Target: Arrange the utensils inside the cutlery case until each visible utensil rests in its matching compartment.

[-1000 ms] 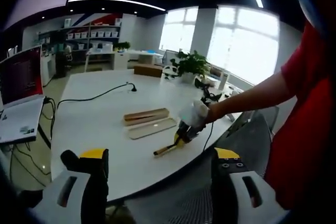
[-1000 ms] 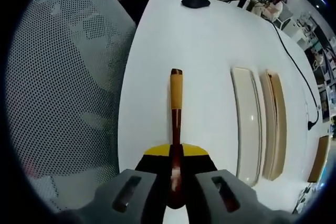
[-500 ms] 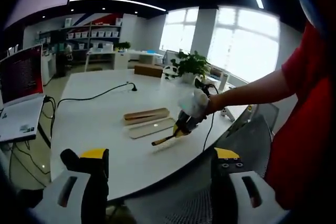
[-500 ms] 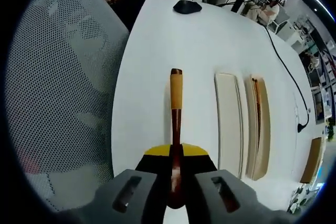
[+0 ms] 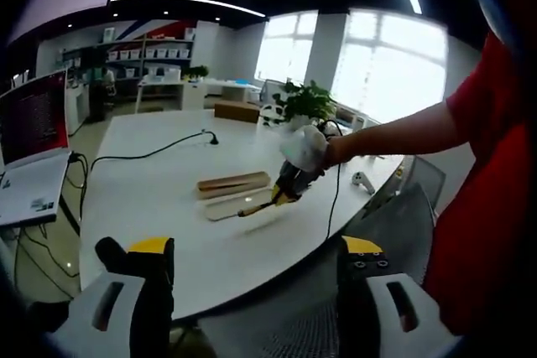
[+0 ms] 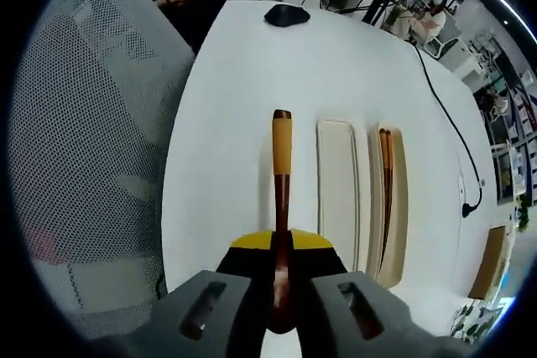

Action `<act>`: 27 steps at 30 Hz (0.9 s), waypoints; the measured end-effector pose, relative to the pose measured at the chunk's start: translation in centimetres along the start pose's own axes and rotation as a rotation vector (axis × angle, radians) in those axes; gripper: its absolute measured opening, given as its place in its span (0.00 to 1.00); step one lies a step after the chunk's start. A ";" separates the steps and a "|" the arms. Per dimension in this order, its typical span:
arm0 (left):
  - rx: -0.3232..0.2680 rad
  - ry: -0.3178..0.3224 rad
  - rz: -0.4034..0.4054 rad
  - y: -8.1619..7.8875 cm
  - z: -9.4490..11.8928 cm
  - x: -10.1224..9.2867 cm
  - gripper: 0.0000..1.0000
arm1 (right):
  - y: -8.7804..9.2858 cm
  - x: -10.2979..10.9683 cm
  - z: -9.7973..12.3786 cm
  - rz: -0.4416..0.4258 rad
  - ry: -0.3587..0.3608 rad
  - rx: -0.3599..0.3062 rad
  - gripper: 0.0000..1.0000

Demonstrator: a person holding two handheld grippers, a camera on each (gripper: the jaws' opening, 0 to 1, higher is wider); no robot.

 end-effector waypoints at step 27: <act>0.022 0.001 -0.001 -0.3 -1.0 0.3 0.80 | -0.1 -4.2 1.9 0.009 0.030 -0.019 0.01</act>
Point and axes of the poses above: the point that each gripper's makers call its tool centre point, and the gripper's own axes: z roughly backward along the fingers, x roughly to its left, y roughly out of its underside, the point moved 7 cm from there along z, roughly backward along the fingers, and after that the axes turned 14 degrees about -x, right-handed, at the moved point
